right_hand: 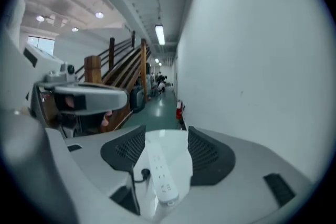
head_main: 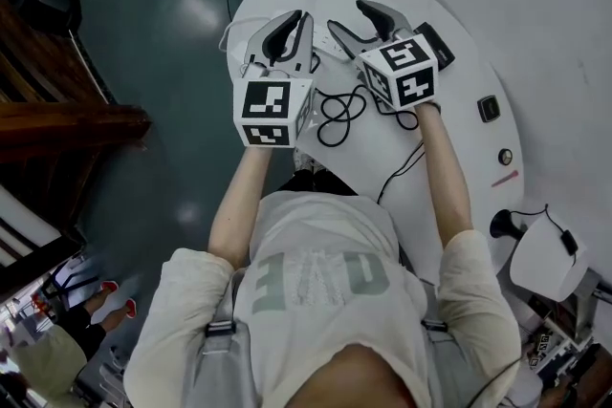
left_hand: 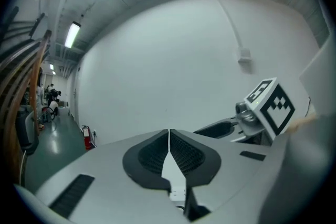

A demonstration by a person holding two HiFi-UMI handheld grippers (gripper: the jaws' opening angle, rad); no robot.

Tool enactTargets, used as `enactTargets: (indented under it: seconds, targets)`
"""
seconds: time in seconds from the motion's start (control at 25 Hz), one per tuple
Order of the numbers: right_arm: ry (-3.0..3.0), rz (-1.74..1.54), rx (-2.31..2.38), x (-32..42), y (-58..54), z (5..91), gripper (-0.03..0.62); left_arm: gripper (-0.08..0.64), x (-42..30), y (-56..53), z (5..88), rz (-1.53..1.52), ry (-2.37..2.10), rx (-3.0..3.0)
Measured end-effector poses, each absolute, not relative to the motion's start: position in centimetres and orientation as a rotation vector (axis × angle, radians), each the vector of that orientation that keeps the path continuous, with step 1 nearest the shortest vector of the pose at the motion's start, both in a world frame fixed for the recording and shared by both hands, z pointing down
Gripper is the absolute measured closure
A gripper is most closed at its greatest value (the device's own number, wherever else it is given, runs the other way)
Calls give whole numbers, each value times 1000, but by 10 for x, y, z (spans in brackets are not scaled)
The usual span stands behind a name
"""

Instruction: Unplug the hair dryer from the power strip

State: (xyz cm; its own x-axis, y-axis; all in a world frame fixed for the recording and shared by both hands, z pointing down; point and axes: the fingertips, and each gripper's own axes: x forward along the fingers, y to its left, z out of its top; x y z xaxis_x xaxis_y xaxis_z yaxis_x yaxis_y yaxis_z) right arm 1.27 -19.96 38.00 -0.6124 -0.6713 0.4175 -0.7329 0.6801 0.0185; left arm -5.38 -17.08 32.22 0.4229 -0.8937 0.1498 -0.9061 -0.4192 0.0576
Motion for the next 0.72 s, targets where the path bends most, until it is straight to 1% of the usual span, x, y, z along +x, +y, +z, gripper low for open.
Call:
enactTargets:
  seconds: [0.04, 0.08, 0.12, 0.24, 0.32, 0.44, 0.52, 0.72]
  targets:
    - [-2550, 185, 1163, 14, -198, 354, 330, 538, -56, -170, 309, 117, -1639, 2550]
    - [-2587, 142, 1237, 17, -195, 329, 335, 544, -57, -168, 296, 82, -1654, 2565]
    - [-2612, 91, 1316, 20, -191, 307, 355, 546, -59, -165, 283, 41, -1662, 2580]
    - [-2628, -60, 1545, 32, -172, 254, 447, 548, -63, -153, 248, -64, -1694, 2615]
    - [-2602, -159, 1672, 41, -158, 232, 526, 548, -66, -143, 228, -121, -1720, 2633]
    - [-2566, -272, 1777, 46, -135, 215, 555, 548, -69, -129, 208, -185, -1740, 2653]
    - [-2571, -274, 1809, 47, -123, 212, 569, 548, -70, -121, 202, -201, -1749, 2669]
    - [-2603, -241, 1819, 42, -113, 208, 572, 548, -71, -118, 208, -154, -1752, 2649]
